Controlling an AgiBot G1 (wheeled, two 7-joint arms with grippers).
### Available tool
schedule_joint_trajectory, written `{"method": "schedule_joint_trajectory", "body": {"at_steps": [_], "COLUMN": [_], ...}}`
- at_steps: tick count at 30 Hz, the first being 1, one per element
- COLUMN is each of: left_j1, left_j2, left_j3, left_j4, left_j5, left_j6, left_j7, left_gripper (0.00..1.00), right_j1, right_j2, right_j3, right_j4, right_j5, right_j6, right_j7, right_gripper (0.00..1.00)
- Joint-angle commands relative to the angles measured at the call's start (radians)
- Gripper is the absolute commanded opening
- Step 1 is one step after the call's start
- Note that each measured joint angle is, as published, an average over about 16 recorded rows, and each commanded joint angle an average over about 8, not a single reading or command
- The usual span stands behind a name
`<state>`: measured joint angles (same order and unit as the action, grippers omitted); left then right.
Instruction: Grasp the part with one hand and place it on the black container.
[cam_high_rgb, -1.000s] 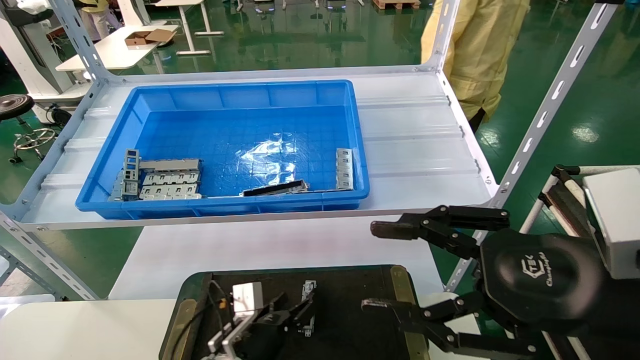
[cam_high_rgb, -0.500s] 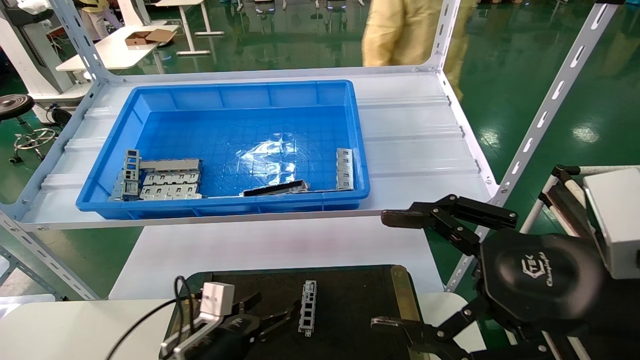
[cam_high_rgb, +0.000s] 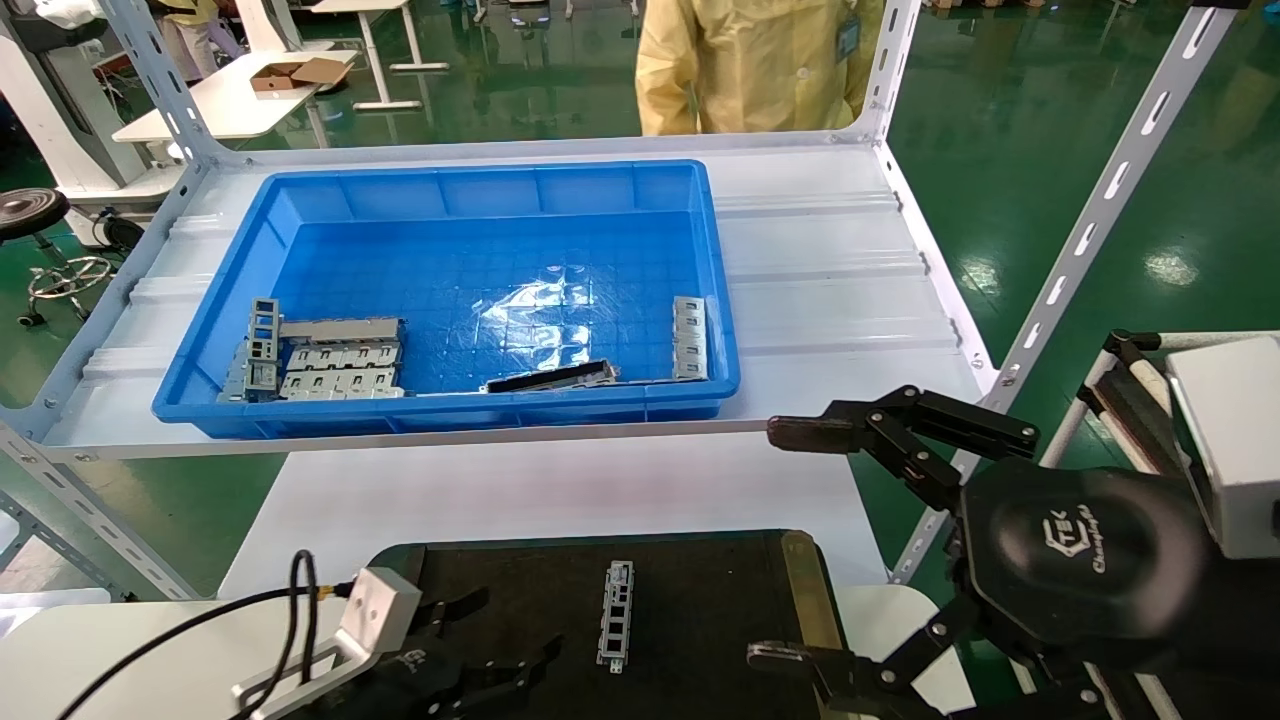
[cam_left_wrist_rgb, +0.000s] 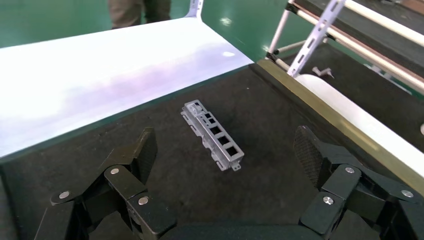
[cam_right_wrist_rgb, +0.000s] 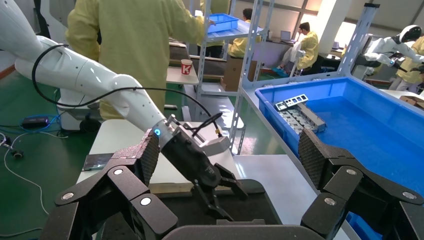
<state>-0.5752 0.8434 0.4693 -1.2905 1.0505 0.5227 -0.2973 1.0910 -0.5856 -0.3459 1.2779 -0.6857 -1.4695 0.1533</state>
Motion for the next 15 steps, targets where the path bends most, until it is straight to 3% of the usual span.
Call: {"method": "schedule_joint_trajectory", "body": {"at_steps": [1,8,15], "left_j1": [0.007,0.002,-0.009], "left_j2": [-0.011,-0.029,-0.046], "left_j3": [-0.03,-0.094,-0.119], "left_j4": [0.014,0.078,0.11], "left_j5": [-0.025,-0.092,-0.123], "left_j6": [0.053,0.182,0.26], "left_j7": [0.054,0.176,0.227], "left_gripper": [1.0,1.0,1.0], "right_j1": [0.0,0.0,0.0], "right_j2": [0.0,0.0,0.0], "right_j3": [0.0,0.0,0.0], "right_j4": [0.0,0.0,0.0], "right_j5": [0.0,0.0,0.0], "right_j6": [0.0,0.0,0.0], "right_j7": [0.0,0.0,0.0], "right_gripper": [1.0,1.0,1.0]}}
